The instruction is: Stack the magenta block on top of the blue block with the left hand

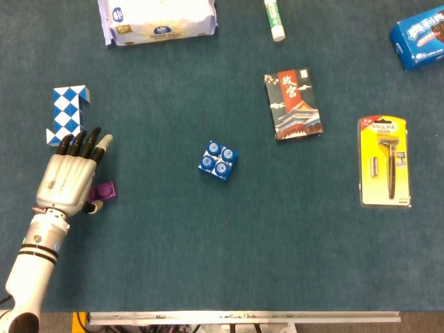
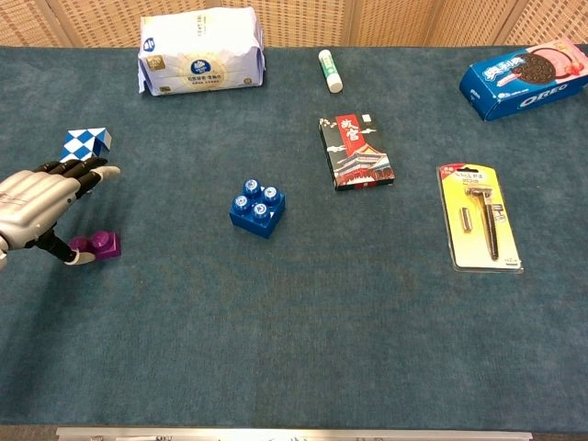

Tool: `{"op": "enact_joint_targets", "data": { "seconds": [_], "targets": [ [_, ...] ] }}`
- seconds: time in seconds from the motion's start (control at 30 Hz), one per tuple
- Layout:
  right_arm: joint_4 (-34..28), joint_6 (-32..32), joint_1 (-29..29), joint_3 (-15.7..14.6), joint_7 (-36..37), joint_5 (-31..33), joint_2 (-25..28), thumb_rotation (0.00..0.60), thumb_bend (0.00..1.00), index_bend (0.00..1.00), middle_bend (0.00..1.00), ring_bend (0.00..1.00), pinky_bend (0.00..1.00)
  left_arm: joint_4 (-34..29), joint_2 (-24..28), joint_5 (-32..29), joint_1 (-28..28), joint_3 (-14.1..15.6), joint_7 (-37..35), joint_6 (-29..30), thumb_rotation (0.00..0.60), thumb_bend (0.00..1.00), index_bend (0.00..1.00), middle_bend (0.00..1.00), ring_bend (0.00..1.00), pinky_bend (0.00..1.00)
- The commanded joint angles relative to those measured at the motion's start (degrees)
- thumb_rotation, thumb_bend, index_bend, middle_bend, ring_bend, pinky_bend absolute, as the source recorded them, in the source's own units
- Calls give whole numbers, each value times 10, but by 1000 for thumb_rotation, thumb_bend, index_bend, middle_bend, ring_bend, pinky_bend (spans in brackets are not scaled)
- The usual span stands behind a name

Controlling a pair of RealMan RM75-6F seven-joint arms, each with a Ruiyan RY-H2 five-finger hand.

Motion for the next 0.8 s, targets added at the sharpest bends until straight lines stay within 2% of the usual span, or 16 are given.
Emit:
{"op": "enact_joint_targets", "data": {
  "seconds": [0.03,0.5,0.67,0.8],
  "targets": [
    [0,0,0,0,0,0,0,600,0,0,79,0,272,8,-1,-5,0,-4,-2,-1,600,96,37,0,0,70],
    [0,1,-1,1,2,1,1,600,0,0,79,0,272,41,3,-14,1,-20,-4,9,600,96,37,0,0,70],
    [0,1,-1,0,1,1,1,600,0,0,79,0,272,16,20,-7,3,-13,-17,-4,600,96,39,0,0,71],
    [-1,1,-1,1,2,1,2,600,0,0,79,0,272,-5,43,-1,0,-3,-15,-16,600,96,81,0,0,71]
  ]
}}
